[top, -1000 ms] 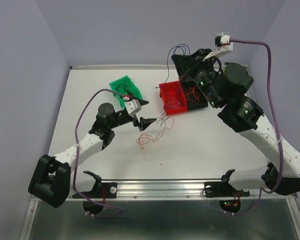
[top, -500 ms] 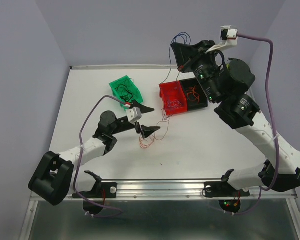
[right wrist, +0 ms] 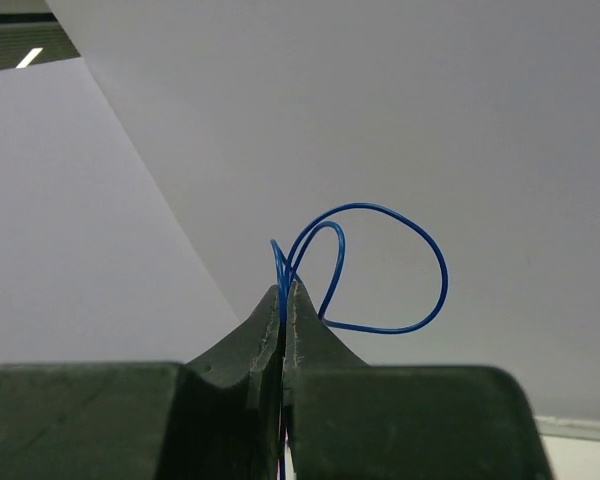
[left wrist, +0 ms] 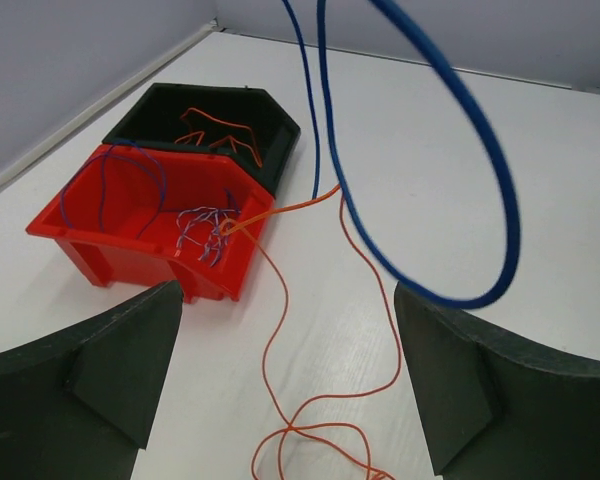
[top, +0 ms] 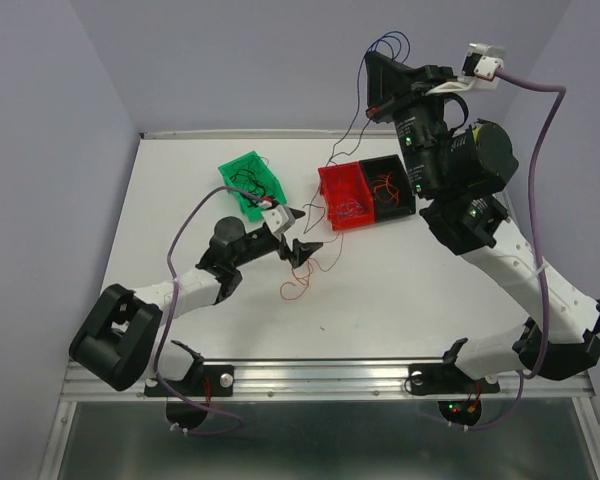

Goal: Untangle the cables

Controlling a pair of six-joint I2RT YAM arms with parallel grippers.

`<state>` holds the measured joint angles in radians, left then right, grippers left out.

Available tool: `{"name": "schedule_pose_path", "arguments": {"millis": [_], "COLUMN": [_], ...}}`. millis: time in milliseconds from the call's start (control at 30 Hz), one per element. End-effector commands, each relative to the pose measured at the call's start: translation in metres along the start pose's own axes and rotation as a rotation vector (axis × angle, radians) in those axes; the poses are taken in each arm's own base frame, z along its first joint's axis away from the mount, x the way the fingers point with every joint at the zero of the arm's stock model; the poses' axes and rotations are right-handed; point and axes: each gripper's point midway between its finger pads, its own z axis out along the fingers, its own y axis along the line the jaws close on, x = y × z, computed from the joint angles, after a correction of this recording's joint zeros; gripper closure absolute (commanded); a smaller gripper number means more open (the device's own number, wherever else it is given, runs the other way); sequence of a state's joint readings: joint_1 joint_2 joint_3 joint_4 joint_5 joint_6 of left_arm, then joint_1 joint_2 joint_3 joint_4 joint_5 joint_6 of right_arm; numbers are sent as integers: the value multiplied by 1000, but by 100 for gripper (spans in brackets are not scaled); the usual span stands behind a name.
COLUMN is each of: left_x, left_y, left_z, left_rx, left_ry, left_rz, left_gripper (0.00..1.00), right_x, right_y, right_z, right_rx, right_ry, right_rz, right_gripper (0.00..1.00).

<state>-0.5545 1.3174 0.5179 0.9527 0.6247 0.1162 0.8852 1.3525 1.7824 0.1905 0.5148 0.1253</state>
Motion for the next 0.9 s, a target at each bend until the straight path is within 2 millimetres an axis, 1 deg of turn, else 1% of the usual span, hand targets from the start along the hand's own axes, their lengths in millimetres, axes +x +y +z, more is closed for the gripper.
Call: {"name": "schedule_pose_path", "arguments": {"millis": [0, 33, 67, 100, 133, 167, 200, 233, 267, 300, 333, 367, 400, 433, 467, 500, 567, 600, 633, 667, 700, 733, 767, 800, 833, 867], "left_x": [-38, -41, -53, -56, -44, -53, -38, -35, -42, -32, -32, -37, -27, -26, -30, -23, -23, -24, -22, -15, -18, -18, -10, -21, -12, -10], "left_y": [29, 31, 36, 37, 39, 41, 32, 25, 22, 18, 15, 16, 13, 11, 13, 14, 14, 15, 13, 10, 9, 8, 4, 2, -2, -4], "left_z": [9, 11, 15, 20, 27, 36, 44, 48, 50, 54, 57, 62, 66, 69, 74, 79, 84, 86, 86, 83, 79, 76, 68, 61, 52, 48], "left_rx": [-114, -113, -120, -109, -86, -62, 23, 78, 104, 142, 168, 182, 227, 253, 256, 268, 279, 292, 303, 311, 306, 295, 290, 272, 263, 260], "left_ry": [-114, -128, -166, -176, -154, -175, -160, -170, -216, -220, -235, -250, -244, -247, -257, -250, -248, -247, -240, -221, -223, -220, -205, -223, -200, -189], "left_rz": [126, 162, 227, 251, 269, 329, 356, 396, 453, 452, 470, 494, 497, 510, 517, 501, 454, 453, 448, 436, 441, 439, 430, 456, 451, 456], "left_gripper": [1, 1, 1, 1, 1, 1, 1, 1, 1, 1, 1, 1, 1, 1, 2, 7, 17, 25, 28, 31, 31, 29, 20, 16, 13, 12], "right_x": [-26, -27, -29, -30, -32, -35, -37, -39, -40, -43, -43, -44, -48, -49, -47, -47, -46, -46, -46, -44, -43, -39, -32, -31, -28, -24], "right_y": [3, 4, 5, 7, 8, 10, 12, 12, 14, 17, 18, 19, 22, 23, 24, 26, 26, 24, 22, 19, 11, 8, 3, -1, -3, -4], "right_z": [8, 8, 9, 9, 9, 9, 9, 9, 8, 8, 8, 7, 7, 7, 8, 9, 9, 9, 9, 9, 9, 9, 8, 8, 8, 9], "right_rx": [4, -1, -3, -11, -11, -19, -28, -30, -39, -50, -57, -60, -70, -75, -77, -81, -82, -72, -63, -47, -12, 5, 18, 35, 43, 47], "right_ry": [-146, -150, -156, -161, -168, -174, -174, -179, -180, -182, -178, -177, -179, -178, -170, -164, -160, -158, -158, -154, -154, -149, -139, -147, -145, -145], "right_rz": [-25, -23, -14, -1, 14, 35, 45, 58, 77, 85, 92, 105, 117, 121, 129, 130, 129, 123, 115, 90, 77, 62, 23, 11, -17, -25], "right_gripper": [99, 99, 100, 99, 99, 99, 100, 99, 99, 99, 99, 100, 99, 99, 99, 99, 99, 99, 99, 99, 99, 100, 99, 99, 99, 99]}}
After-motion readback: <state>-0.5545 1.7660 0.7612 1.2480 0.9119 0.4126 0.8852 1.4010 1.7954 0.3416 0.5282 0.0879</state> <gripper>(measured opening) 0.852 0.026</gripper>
